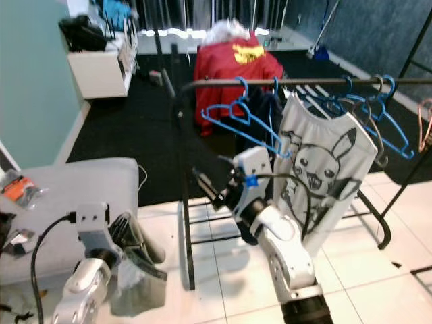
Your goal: Hang hanger
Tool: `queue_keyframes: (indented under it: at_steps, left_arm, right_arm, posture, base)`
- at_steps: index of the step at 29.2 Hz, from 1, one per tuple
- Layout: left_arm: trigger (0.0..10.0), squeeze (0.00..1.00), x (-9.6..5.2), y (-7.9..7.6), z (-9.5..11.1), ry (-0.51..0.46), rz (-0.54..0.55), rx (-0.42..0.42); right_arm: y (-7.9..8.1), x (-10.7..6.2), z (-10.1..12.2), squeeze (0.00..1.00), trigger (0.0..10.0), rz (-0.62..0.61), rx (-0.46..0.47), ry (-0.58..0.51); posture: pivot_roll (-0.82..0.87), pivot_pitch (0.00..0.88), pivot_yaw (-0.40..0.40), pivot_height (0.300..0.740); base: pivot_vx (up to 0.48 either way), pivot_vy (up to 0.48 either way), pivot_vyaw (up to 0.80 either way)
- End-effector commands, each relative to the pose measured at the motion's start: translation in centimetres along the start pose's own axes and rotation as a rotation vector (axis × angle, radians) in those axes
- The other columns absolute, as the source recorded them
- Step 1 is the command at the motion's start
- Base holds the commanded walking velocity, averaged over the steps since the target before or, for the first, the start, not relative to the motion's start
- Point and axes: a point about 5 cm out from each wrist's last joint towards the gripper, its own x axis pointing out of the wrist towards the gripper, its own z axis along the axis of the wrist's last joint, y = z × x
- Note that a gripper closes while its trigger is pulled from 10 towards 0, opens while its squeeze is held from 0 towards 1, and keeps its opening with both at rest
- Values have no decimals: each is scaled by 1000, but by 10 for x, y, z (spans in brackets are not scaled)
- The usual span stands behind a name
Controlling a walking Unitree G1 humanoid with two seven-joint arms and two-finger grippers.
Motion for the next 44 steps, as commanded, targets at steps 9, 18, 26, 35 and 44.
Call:
queue_keyframes:
  at_steps: [9, 18, 26, 35, 44]
  left_arm:
    - [10000, 0, 8, -21, -1, 28, -120, 92]
    - [10000, 0, 9, -25, 1, 31, -142, 115]
    - [10000, 0, 9, -22, 2, 29, -125, 111]
    - [10000, 0, 16, -24, 4, 38, -97, 77]
    - [10000, 0, 21, -26, -14, 108, -15, -14]
  right_arm:
    - [-18, -6, -20, 0, 10000, -133, 59, 66]
    - [-24, -14, -33, 0, 10000, -167, 48, 106]
    - [-25, -16, -39, 0, 10000, -171, 29, 140]
    - [-47, -30, -70, 0, 10000, -287, -80, 336]
    - [-63, -60, -120, 0, 10000, -475, 25, 531]
  posture:
    - [8, 0, -11, 740]
    - [9, 0, -9, 740]
    - [6, 2, -10, 740]
    - [-4, 8, -8, 740]
    - [5, 2, -22, 740]
  base:
    - [0, 0, -756]
    - [0, 0, -800]
    - [0, 0, -800]
    - [0, 0, -800]
    - [0, 0, -800]
